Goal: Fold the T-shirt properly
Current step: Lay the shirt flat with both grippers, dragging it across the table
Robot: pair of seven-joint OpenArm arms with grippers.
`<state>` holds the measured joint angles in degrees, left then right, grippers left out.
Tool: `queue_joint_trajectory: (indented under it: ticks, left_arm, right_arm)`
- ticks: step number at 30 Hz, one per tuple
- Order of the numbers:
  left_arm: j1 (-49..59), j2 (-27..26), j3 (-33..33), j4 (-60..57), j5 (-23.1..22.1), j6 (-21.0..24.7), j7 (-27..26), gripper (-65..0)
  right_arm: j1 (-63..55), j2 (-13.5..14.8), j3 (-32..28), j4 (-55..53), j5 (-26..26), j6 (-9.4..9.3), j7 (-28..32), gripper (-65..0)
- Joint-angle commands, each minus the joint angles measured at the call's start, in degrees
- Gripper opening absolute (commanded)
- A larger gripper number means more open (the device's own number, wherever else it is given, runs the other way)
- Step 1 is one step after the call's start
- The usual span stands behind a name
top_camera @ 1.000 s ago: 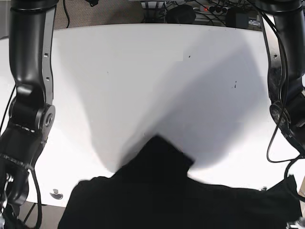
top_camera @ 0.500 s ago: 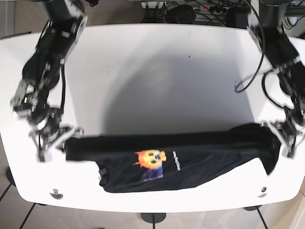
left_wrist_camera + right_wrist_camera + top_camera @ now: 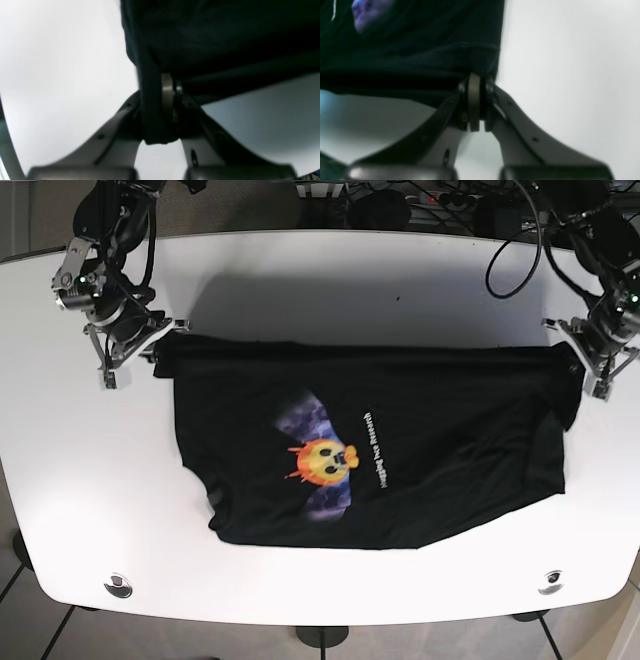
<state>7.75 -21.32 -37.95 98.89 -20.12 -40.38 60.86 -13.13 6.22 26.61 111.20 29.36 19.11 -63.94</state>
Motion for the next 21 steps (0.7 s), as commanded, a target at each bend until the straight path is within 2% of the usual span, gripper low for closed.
queue_joint_trajectory:
  ticks: [1,4,9,16,19,21]
  left_arm:
    - [-1.1,0.4,-1.2,1.2,0.3,0.4,-1.0,-65.0]
    - [-7.2,1.3,-0.3,1.0,0.7,0.4,-1.0,-65.0]
    - [-22.7,1.3,7.7,-4.3,0.8,0.4,-1.0,-65.0]
    - [-47.8,3.3,18.1,-21.9,0.7,0.4,-1.2,-65.0]
    - [-53.5,3.3,20.7,-26.2,0.7,0.4,-5.6,-65.0]
    - [-57.3,3.3,24.4,-29.0,0.7,0.4,-8.0,-64.9]
  right_arm:
    - [0.6,1.0,0.3,1.4,1.4,-0.34,1.8,-63.1]
    - [4.4,0.8,-0.1,0.9,1.4,-0.34,2.4,-63.1]
    - [16.2,1.2,-0.2,-5.0,1.4,-0.70,2.4,-63.1]
    - [37.2,6.6,-0.3,-14.7,1.4,-0.78,2.4,-63.1]
    - [44.4,7.4,-0.8,-18.8,1.4,-0.78,2.4,-63.1]
    - [49.2,9.0,-3.4,-21.7,1.4,-0.78,2.4,-63.1]
